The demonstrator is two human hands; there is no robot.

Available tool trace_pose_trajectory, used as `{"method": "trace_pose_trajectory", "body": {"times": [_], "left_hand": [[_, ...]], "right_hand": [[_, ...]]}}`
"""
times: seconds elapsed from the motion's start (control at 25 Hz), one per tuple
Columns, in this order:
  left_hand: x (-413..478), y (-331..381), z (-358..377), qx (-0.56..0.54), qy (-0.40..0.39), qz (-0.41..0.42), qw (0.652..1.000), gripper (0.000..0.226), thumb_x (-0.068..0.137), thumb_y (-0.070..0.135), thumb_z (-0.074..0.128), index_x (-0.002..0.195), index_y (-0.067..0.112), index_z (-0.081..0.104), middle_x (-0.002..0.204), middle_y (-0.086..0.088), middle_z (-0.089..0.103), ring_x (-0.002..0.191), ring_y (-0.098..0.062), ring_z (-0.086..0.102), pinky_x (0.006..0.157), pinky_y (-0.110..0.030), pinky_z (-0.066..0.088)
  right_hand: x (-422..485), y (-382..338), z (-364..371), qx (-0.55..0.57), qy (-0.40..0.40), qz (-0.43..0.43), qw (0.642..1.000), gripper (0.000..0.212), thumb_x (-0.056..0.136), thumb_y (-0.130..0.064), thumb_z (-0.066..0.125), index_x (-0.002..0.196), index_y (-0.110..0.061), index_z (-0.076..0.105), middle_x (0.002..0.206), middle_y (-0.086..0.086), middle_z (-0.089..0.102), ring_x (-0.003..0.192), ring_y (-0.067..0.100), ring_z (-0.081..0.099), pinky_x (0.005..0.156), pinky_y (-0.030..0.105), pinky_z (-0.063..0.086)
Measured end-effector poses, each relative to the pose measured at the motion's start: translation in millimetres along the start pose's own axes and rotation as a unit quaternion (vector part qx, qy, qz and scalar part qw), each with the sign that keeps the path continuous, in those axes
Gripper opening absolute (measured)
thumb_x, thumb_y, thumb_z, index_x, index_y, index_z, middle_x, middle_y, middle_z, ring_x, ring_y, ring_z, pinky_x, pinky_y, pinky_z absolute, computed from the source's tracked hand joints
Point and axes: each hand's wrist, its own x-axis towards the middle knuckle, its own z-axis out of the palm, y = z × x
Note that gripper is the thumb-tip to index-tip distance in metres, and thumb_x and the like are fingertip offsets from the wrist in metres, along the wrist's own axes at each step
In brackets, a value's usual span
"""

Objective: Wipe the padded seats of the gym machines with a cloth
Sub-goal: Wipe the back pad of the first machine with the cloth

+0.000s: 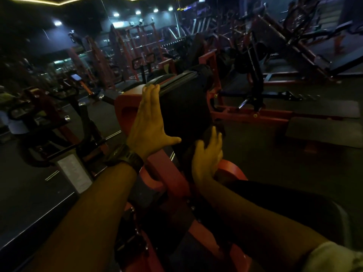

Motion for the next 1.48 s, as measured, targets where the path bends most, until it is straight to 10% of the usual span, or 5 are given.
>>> {"method": "trace_pose_trajectory", "body": {"times": [0.12, 0.28, 1.2, 1.32, 1.48], "left_hand": [[-0.6, -2.5, 1.0, -0.005, 0.003, 0.003, 1.000, 0.150, 0.057, 0.049, 0.096, 0.160, 0.003, -0.002, 0.169, -0.017, -0.005, 0.156, -0.031, -0.007, 0.126, -0.054, 0.012], [-0.3, -0.6, 0.4, -0.004, 0.000, -0.004, 1.000, 0.150, 0.057, 0.049, 0.096, 0.160, 0.004, -0.003, 0.169, -0.017, -0.005, 0.156, -0.032, -0.007, 0.127, -0.054, 0.012], [-0.4, -0.5, 4.0, -0.028, 0.011, -0.017, 0.999, 0.148, 0.056, 0.043, 0.096, 0.160, 0.006, -0.002, 0.169, -0.015, -0.004, 0.157, -0.030, -0.004, 0.125, -0.054, 0.018], [-1.3, -0.9, 3.8, -0.043, 0.009, -0.013, 0.999, 0.144, 0.060, 0.041, 0.095, 0.160, 0.008, -0.004, 0.169, -0.013, -0.006, 0.157, -0.029, -0.005, 0.125, -0.055, 0.018], [0.1, -0.7, 3.5, -0.034, 0.006, -0.019, 0.999, 0.149, 0.056, 0.042, 0.096, 0.160, 0.008, -0.004, 0.168, -0.013, -0.007, 0.157, -0.029, -0.005, 0.125, -0.054, 0.020]], "right_hand": [[-5.4, 31.9, -15.6, -0.090, -0.072, -0.304, 0.946, 0.074, 0.087, -0.029, 0.056, 0.155, -0.043, 0.029, 0.167, -0.010, 0.013, 0.151, 0.013, 0.010, 0.122, 0.030, 0.006], [10.3, 12.4, -4.9, 0.055, 0.014, 0.108, 0.992, 0.061, 0.100, -0.028, 0.051, 0.156, -0.038, 0.029, 0.167, -0.003, 0.017, 0.151, 0.025, 0.018, 0.117, 0.042, 0.020], [30.0, -41.3, 0.8, -0.031, -0.016, -0.098, 0.995, 0.063, 0.096, -0.029, 0.050, 0.155, -0.043, 0.031, 0.167, -0.011, 0.016, 0.151, 0.023, 0.017, 0.120, 0.052, 0.023], [28.3, -24.5, -4.3, -0.117, -0.061, -0.409, 0.903, 0.066, 0.090, -0.032, 0.051, 0.154, -0.036, 0.036, 0.167, -0.006, 0.018, 0.151, 0.026, 0.019, 0.123, 0.039, 0.011], [62.3, -67.7, -0.5, -0.038, -0.042, -0.138, 0.989, 0.065, 0.094, -0.032, 0.049, 0.155, -0.041, 0.031, 0.167, -0.009, 0.016, 0.152, 0.028, 0.019, 0.121, 0.048, 0.017]]}}
